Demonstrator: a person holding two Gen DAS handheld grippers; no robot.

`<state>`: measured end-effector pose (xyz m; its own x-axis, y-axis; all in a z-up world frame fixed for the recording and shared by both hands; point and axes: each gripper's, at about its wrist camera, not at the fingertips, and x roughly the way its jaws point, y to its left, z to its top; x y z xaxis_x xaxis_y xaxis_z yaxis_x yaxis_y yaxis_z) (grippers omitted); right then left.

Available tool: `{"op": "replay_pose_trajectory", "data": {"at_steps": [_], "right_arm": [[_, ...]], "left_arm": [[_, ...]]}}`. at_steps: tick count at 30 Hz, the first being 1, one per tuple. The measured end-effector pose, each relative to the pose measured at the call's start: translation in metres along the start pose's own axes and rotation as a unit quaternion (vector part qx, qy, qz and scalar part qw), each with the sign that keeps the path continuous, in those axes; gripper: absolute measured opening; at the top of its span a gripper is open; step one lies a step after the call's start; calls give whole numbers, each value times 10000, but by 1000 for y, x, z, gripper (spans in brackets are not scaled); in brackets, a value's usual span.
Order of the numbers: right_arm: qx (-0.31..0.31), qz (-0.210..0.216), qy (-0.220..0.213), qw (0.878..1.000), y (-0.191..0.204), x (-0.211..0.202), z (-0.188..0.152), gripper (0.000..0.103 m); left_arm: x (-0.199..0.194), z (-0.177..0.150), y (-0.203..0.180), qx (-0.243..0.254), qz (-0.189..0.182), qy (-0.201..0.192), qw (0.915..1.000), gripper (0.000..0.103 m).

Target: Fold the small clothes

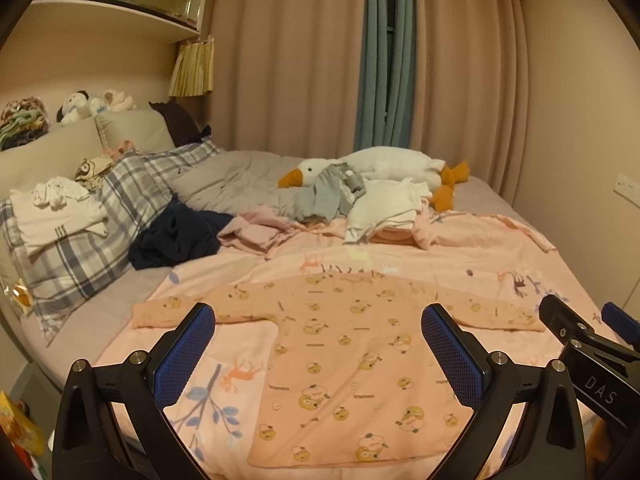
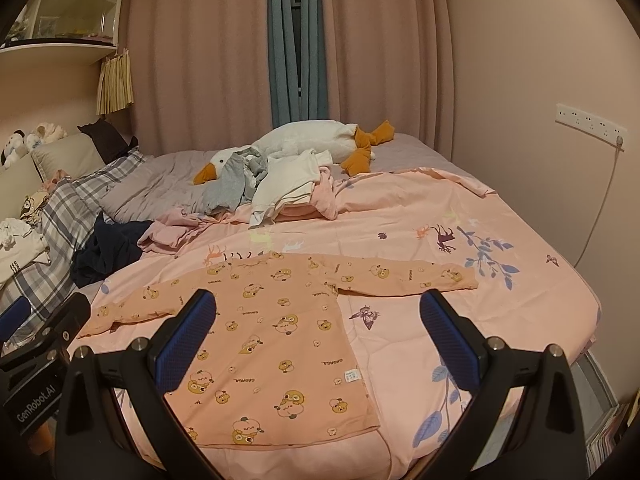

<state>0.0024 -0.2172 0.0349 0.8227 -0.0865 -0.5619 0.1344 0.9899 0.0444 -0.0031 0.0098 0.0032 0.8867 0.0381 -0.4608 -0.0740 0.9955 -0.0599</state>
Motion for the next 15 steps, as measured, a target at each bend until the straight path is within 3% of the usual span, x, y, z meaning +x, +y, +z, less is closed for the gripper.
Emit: {"op": "replay_pose_trajectory", "data": {"at_steps": [15], "right_arm": [[-48, 61, -32, 10000, 1, -3, 0, 101]], "left_arm": [[-5, -1, -1, 48, -3, -61, 10000, 103]]}}
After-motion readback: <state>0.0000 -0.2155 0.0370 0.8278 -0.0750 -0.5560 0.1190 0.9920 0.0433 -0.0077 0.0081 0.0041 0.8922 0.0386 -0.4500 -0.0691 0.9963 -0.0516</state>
